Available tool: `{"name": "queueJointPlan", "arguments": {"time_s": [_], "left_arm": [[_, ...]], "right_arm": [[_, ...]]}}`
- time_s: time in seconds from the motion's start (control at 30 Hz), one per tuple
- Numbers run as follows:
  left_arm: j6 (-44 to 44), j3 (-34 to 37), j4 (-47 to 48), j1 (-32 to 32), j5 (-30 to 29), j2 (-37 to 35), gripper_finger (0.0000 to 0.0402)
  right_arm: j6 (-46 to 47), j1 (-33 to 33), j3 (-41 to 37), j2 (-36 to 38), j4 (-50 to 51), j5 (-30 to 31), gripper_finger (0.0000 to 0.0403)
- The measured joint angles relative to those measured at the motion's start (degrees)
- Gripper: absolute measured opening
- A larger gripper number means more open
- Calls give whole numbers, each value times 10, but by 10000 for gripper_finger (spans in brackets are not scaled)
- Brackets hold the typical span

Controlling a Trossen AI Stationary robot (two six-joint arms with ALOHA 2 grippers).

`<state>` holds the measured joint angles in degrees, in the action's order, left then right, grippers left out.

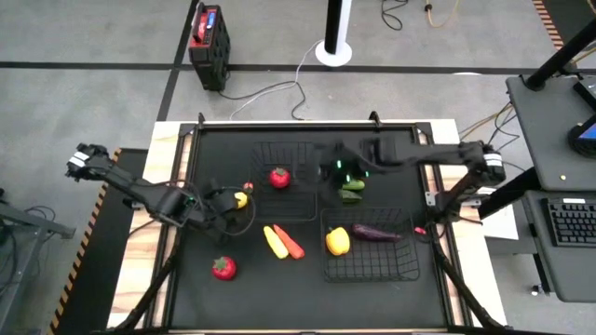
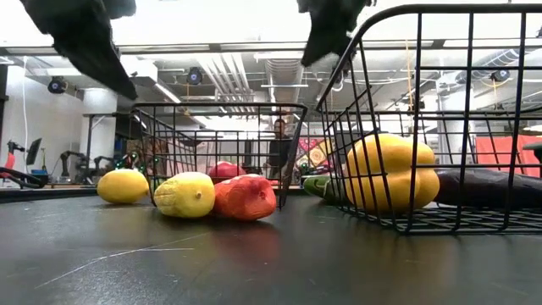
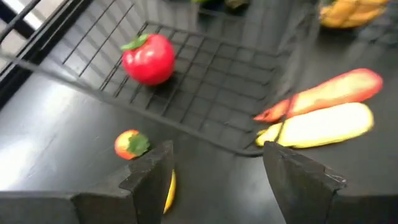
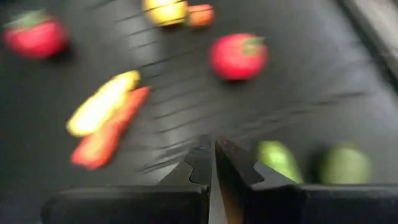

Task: Sort produce into baskets
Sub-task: Adjust the top black wire basket

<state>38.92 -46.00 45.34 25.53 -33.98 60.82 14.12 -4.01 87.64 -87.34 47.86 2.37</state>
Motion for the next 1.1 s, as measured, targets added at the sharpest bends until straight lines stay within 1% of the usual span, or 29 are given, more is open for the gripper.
{"name": "queueJointPlan", "arguments": {"time_s": [0.17,0.27,0.37,0.53,0.6,0.73,0.9,1.1], "left_arm": [[-2,-36,8,31,4,0,231],[-16,-39,-15,46,42,4,231],[-35,-32,-56,59,76,23,231],[-49,-31,-94,85,85,89,231],[-49,-31,-104,86,74,117,231],[-37,-30,-103,85,18,158,231],[-49,-30,-100,82,-38,174,231],[-54,-30,-99,72,-45,172,231]], "right_arm": [[3,98,0,-18,-6,-14,13],[9,133,-1,-49,-15,-15,13],[14,146,-1,-79,-36,-14,13],[14,147,-1,-114,-48,-13,13],[13,144,-2,-123,-53,-13,13],[13,135,-2,-130,-62,-12,13],[17,119,-2,-130,-66,-7,13],[11,102,-2,-137,-68,-8,13]]}}
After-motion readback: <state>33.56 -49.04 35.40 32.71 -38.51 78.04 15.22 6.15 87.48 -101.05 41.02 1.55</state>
